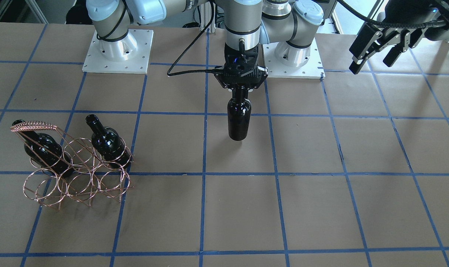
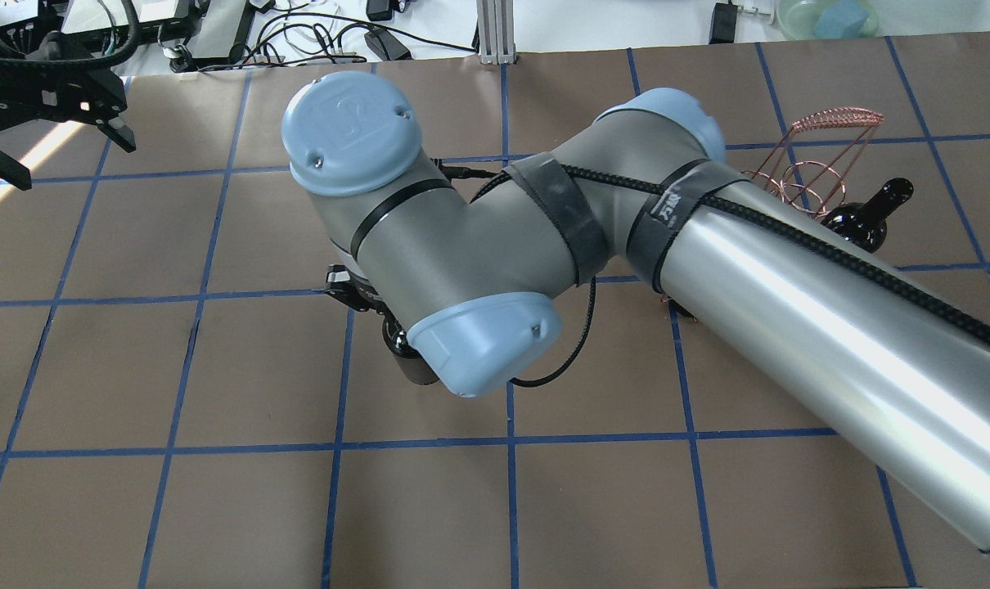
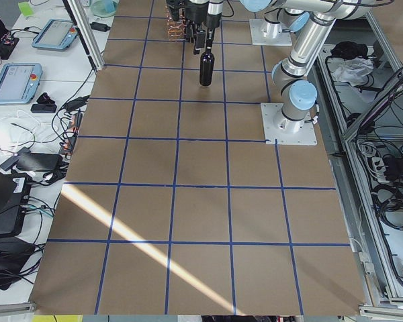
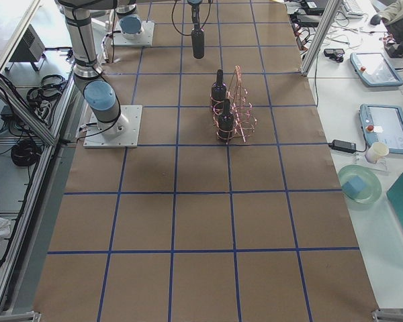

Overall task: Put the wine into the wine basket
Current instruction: 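Carry the bottle with the right gripper to the wine rack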

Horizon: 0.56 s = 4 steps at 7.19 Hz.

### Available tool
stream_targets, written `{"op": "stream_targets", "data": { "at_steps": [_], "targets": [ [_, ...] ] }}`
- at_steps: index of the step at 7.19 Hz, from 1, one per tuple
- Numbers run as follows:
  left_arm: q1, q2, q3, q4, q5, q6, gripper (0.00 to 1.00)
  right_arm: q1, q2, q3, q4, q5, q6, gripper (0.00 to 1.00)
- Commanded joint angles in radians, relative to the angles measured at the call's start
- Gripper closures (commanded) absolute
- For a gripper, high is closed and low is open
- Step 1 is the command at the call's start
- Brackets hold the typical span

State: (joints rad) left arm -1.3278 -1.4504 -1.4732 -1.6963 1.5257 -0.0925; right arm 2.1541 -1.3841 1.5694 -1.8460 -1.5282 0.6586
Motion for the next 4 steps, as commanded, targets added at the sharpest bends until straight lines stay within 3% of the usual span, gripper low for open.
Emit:
{"op": "stream_targets", "data": {
  "at_steps": [1, 3, 4],
  "targets": [
    [-0.068, -0.007, -0.016, -0.006, 0.002, -0.013, 0.00, -0.206, -0.171, -0.002, 0.262, -0.012, -0.205, 0.99],
    [-0.273, -0.017, -0.068, 0.006, 0.008, -0.328, 0.00, -0.395, -0.280, -0.002, 0.465, -0.061, -0.554, 1.00],
    [-0.293, -0.024, -0.068, 0.045, 0.019, -0.301, 0.00, -0.490, -0.298, -0.002, 0.470, -0.111, -0.726, 1.00]
  ]
}}
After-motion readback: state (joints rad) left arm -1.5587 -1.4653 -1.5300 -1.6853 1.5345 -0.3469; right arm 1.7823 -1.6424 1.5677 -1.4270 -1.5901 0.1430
